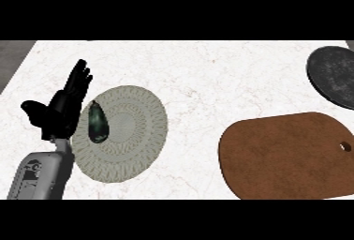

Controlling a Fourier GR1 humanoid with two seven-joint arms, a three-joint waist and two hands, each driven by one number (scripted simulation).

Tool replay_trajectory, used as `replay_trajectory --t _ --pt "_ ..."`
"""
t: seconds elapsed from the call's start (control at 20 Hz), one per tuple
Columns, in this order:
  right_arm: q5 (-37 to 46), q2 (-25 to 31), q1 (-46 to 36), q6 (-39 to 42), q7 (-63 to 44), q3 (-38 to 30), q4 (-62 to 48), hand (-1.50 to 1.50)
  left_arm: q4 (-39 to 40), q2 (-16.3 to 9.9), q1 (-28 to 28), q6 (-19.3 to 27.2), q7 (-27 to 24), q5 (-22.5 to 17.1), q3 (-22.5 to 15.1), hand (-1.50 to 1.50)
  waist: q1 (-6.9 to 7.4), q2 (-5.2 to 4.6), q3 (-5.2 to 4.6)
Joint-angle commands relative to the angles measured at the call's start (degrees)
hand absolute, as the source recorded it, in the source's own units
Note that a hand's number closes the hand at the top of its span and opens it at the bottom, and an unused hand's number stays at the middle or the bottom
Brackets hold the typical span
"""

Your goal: Pick the tomato from the cutting board and place it in the pan

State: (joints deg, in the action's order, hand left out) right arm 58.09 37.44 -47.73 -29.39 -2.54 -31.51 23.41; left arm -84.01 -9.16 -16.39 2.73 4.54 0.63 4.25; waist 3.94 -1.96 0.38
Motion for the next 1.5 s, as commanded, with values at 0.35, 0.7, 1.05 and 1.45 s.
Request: replay_trajectory --t 0.35,0.7,1.05,1.45 --pt "-10.33 1.39 -0.49 9.58 7.43 -9.42 -11.61 -1.5 0.6 0.26 -0.58 -0.57 -1.01 -0.58 0.16 0.0 0.81 -0.67 0.32" --pt "-12.75 2.87 0.35 13.19 13.26 -11.71 -12.78 -1.5 1.21 1.02 -1.94 -0.37 0.41 -0.46 -0.55 0.0 0.89 -0.91 0.32" --pt "-22.99 1.29 3.37 9.26 27.16 -21.16 -9.15 -1.5 0.69 -0.1 2.93 -0.99 -2.72 -1.08 1.17 0.0 -0.51 0.35 0.17" --pt "-31.35 4.28 7.66 27.87 35.46 -25.64 -10.62 -1.5 0.37 -1.15 0.74 -0.22 1.1 -0.67 1.94 0.0 -2.96 1.46 -0.18"
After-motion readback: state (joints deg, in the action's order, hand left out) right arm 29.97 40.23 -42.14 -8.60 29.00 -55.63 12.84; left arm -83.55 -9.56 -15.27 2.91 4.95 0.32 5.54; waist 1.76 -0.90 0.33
